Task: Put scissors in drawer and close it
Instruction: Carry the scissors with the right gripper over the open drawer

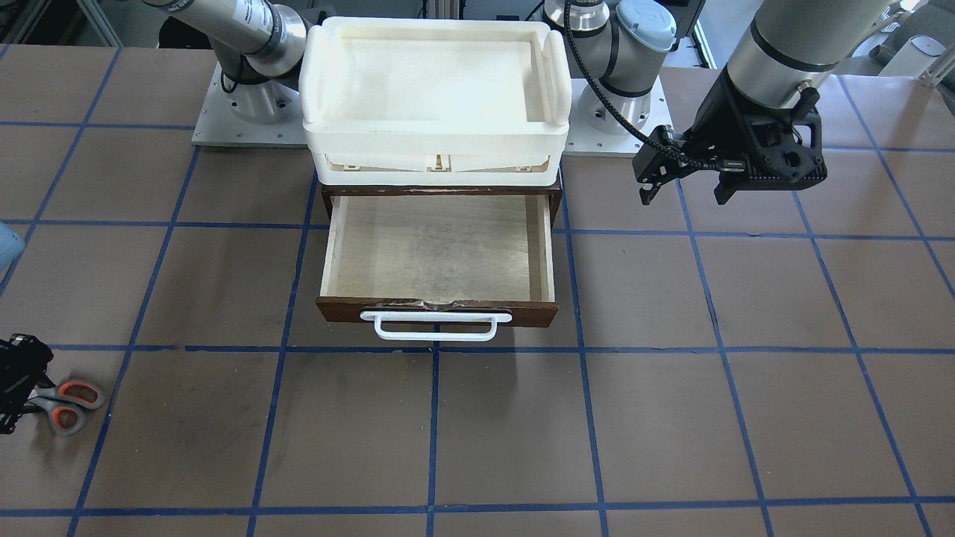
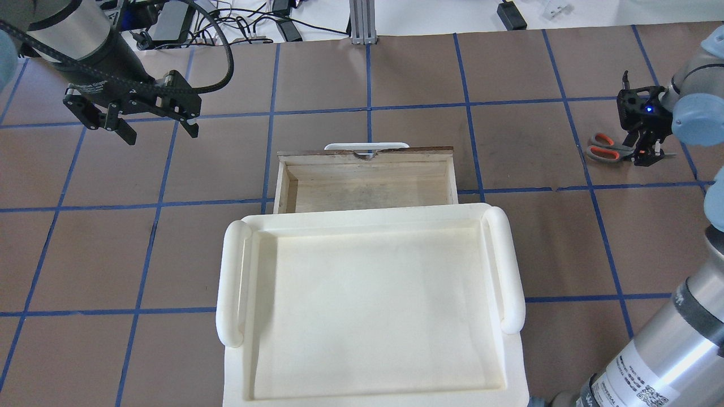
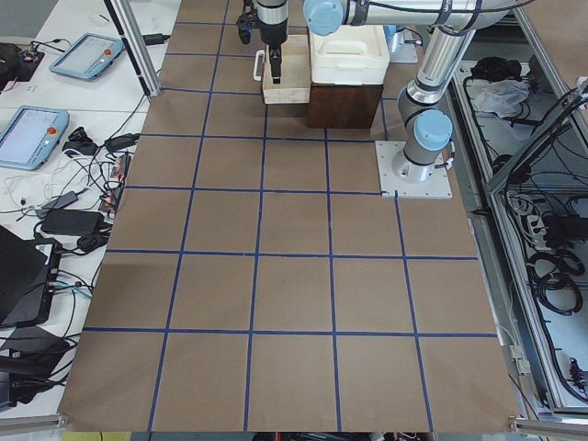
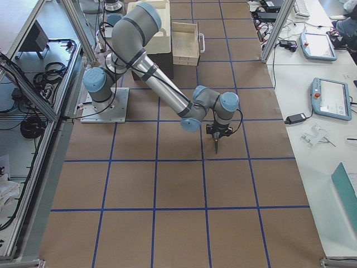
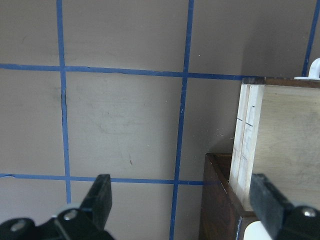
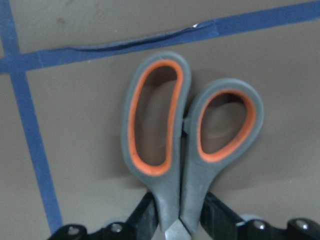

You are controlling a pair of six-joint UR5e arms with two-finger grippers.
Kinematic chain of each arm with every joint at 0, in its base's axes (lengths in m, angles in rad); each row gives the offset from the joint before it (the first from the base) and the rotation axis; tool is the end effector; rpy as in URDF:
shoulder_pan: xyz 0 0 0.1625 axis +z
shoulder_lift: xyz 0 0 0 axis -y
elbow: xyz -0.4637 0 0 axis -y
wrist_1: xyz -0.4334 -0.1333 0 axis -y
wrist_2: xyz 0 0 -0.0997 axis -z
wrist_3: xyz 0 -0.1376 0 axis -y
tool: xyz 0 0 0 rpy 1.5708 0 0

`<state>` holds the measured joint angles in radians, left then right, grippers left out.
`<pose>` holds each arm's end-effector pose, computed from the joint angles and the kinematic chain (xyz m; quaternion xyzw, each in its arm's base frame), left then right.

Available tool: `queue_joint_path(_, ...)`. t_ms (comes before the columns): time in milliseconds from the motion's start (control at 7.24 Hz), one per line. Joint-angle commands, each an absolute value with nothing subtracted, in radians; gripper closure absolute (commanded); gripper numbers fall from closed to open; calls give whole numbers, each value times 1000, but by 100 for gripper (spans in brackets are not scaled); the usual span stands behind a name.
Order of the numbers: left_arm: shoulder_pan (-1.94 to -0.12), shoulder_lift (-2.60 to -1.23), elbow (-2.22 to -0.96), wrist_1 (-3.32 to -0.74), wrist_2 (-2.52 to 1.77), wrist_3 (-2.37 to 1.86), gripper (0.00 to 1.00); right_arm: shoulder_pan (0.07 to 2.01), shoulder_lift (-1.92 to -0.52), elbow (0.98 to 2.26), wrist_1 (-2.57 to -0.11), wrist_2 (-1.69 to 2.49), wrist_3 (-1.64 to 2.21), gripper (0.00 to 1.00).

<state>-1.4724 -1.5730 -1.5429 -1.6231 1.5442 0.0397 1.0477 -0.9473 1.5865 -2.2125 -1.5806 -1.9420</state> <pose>-0.0842 -0.5412 0.4972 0.0295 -0.9994 -0.0124 0.0142 -0.2447 -0.6884 0.1431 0.6514 -0.7587 -0.0042 0.0028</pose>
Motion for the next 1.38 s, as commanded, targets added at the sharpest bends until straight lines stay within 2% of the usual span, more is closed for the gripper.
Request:
queue_joint_path(0,-1467,-1571,-1543,-1621,1546,80,0,1048,-954,1585,-2212,-1583,-1942,82)
queue_joint_path(276,-1465,-1572,-1545,-1583,1540,141,0,1051,-1012,1566,-2148,-1580,-1928,82)
queue_joint_path(552,-1465,-1574,-1545,-1577,1542,143,0,1072,-1136,1566,-1972,-1592,-1928,82)
queue_joint_path(967,-1465,-1572,-1543,-1580,1552,141,0,1249,-1325,1542,-1814,-1595,-1838,82)
queue_joint_path(1243,-1463,-1572,-1542,-1580,1549,141,0,1388,-1391,1523,-1738,-1551,-1771,82)
